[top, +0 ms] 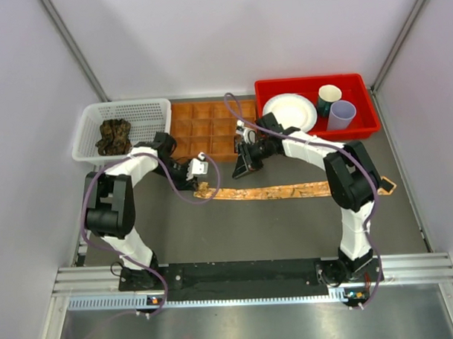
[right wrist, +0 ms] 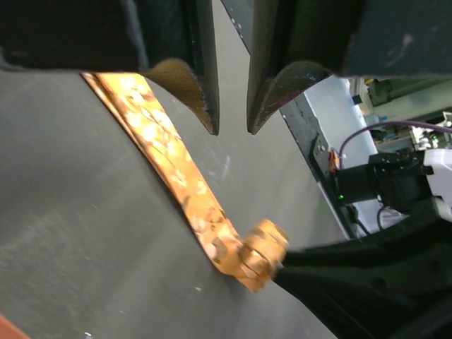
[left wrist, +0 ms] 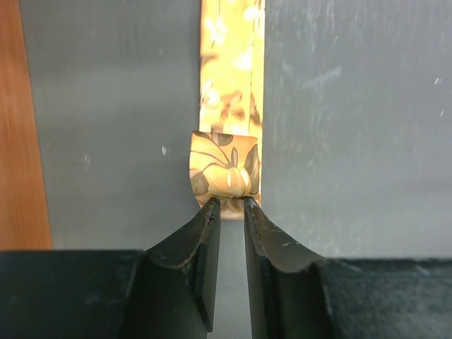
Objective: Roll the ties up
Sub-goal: Roll the tie at the center of the board.
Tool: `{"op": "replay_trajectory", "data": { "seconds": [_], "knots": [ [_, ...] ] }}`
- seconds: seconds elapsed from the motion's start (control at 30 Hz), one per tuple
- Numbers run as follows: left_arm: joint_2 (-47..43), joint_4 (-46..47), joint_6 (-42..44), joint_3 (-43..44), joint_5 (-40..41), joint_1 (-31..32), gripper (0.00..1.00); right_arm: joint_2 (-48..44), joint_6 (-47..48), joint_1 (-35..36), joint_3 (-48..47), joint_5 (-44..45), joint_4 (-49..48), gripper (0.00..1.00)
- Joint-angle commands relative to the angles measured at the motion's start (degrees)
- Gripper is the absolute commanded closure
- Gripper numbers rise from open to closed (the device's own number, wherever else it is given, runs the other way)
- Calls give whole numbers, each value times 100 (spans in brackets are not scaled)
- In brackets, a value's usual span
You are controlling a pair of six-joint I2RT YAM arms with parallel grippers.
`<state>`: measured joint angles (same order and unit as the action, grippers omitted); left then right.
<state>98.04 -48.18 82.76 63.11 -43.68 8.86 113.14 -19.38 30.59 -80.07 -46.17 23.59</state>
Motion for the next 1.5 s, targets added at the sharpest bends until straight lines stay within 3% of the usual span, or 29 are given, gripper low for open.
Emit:
{"op": "replay_trajectory", "data": {
  "seconds": [0.0,0.27,0.57,0.83,1.1,1.27,1.3,1.37,1.43,1.47],
  "knots": [
    [66,142,-435,105,-176,264,75,67,-645,289,141,-138,-838,75],
    [347,485,-796,-27,299,371,76,586,-1542,816,-17,-164,-1726,63],
    [462,529,-814,-71,308,379,76,902,-1903,1063,-105,266,-1964,54],
    [471,486,-744,-80,237,379,76,1105,-2184,1072,-342,249,-2131,55],
    [453,477,-744,-124,264,397,77,1420,-2019,1134,-456,363,-2017,71],
    [444,441,-753,-132,272,380,75,1509,-1666,1142,-518,714,-1736,98],
    [444,407,-727,-132,281,379,75,1509,-1631,1134,-501,732,-1709,100],
    [418,336,-665,-115,246,301,68,1492,-1587,1133,-474,776,-1639,100],
    [383,222,-569,-89,132,204,51,1457,-1517,1125,-431,881,-1569,100],
    [356,204,-472,-80,114,117,47,1448,-1508,1125,-422,899,-1542,100]
  ]
}}
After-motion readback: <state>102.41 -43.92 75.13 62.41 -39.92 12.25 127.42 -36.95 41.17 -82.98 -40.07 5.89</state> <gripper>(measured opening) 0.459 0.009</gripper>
